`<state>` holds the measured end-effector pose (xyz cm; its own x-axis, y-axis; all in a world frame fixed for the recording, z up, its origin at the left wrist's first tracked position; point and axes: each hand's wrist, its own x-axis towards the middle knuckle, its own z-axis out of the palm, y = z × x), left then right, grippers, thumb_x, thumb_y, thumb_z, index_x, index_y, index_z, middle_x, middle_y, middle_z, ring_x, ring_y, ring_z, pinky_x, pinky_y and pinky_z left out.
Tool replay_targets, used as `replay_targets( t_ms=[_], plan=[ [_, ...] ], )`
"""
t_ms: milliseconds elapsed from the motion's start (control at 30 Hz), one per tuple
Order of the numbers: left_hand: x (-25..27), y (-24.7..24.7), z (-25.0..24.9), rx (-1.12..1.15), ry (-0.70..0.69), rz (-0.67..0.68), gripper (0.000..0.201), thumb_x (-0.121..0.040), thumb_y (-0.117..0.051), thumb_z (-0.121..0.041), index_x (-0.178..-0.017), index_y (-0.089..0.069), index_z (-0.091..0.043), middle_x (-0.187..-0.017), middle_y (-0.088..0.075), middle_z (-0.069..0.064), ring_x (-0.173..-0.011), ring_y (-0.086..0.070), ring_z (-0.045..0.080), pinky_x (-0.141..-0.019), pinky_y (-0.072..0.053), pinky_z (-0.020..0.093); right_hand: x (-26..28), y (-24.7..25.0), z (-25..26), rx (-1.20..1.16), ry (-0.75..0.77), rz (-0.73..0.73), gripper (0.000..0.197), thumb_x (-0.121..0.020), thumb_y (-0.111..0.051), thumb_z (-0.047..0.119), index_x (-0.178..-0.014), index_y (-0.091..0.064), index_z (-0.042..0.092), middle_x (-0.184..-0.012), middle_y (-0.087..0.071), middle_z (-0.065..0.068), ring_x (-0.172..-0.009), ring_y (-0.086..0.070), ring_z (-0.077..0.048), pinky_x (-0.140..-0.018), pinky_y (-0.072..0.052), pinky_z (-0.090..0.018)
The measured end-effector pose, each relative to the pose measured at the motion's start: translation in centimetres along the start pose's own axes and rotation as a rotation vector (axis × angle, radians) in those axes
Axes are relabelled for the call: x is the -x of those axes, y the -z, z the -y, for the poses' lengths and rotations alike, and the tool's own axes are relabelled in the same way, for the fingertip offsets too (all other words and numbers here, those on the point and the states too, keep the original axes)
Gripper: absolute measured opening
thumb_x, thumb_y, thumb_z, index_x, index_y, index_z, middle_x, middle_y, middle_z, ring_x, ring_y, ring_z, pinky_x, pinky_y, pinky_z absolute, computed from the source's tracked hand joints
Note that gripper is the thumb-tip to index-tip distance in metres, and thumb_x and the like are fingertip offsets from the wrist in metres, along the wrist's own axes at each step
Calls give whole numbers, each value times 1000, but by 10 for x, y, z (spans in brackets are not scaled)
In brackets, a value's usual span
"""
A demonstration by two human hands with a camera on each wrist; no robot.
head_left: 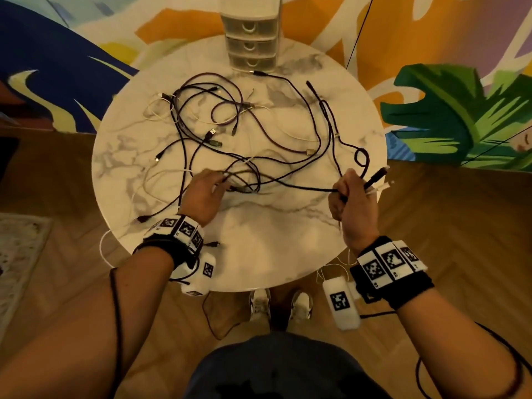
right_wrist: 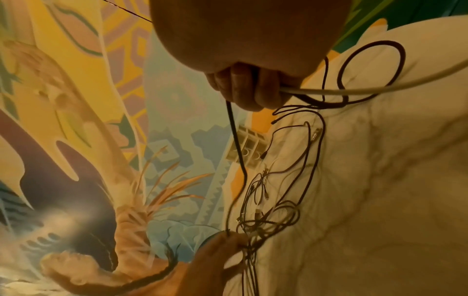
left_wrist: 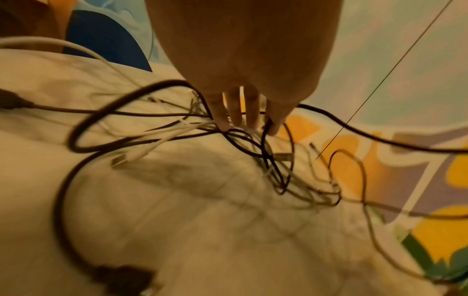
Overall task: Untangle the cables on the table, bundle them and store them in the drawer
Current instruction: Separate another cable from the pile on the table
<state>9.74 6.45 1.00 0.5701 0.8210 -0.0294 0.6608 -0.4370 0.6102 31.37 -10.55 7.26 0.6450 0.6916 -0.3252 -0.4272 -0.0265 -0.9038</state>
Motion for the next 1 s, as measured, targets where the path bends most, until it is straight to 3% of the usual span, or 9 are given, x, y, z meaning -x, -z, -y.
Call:
replay_targets(
  t_ms=[67,167,400,500,667,733,833,900,1000],
  plan=[
    [-10,12,-21,93,15,-119,16,-95,-51,-17,-93,-64,-8,-88,-58,3,-80,-51,13,-71,-33,20,-2,-1,1,44,30,-46,46,-102,-34,28,-57,-40,19,-42,-29,6,-38,-22,-9,-38,-15,-18],
    [-16,20,-44,324,107,-117,19,-95,-48,-20,-85,-60,-11,-78,-65,1,-72,-57,6,-71,-45,26,-6,-3,-3,79,57,-82,47,-102,-30,36,-70,-58,16,-42,-37,4,-38,-27,-9,-38,-20,-18],
    [-17,38,-86,601,56,-64,17,-97,-47,-14,-87,-60,-9,-63,-56,4,-63,-57,21,-56,-47,27,-14,9,-13,192,19,-83,51,-102,-29,41,-98,-69,9,-44,-42,2,-37,-31,-8,-39,-25,-19],
    [-9,30,-98,629,44,-4,20,-96,-47,-14,-87,-60,-3,-59,-49,6,-57,-46,21,-52,-39,31,-19,20,-20,419,-50,-224,59,-99,-30,49,-86,-74,12,-48,-52,-1,-44,-45,-9,-51,-37,-27],
    [0,19,-113,580,-3,-231,22,-94,-50,-21,-88,-60,-2,-59,-46,-6,-53,-37,8,-53,-32,24,-18,44,-14,520,-46,-403,69,-99,-33,49,-48,-59,9,-44,-50,-5,-43,-46,-16,-57,-38,-28],
    [7,12,-126,340,-131,-171,19,-94,-51,-25,-89,-61,-9,-66,-50,-6,-57,-39,7,-56,-34,26,-14,41,-9,439,-44,-222,70,-101,-29,46,-50,-62,12,-39,-45,-2,-36,-40,-12,-50,-34,-27],
    [20,-3,-147,-8,-362,19,17,-95,-48,-28,-100,-62,-20,-80,-60,-6,-66,-50,12,-57,-41,27,0,13,-1,361,-54,178,64,-99,-24,52,-86,-73,13,-44,-45,-3,-40,-41,-15,-45,-34,-26],
    [29,-12,-157,-120,-506,94,17,-93,-46,-25,-101,-60,-21,-86,-65,-3,-68,-58,16,-52,-35,23,6,-4,8,343,-90,269,59,-97,-27,53,-104,-71,14,-49,-59,-3,-50,-60,-16,-51,-50,-27],
    [36,-19,-160,-119,-519,104,16,-93,-43,-25,-96,-57,-20,-98,-65,-3,-75,-58,14,-54,-38,25,2,-12,13,364,-121,258,46,-102,-35,31,-94,-71,4,-43,-57,9,-44,-55,-1,-48,-42,-16]
  ],
)
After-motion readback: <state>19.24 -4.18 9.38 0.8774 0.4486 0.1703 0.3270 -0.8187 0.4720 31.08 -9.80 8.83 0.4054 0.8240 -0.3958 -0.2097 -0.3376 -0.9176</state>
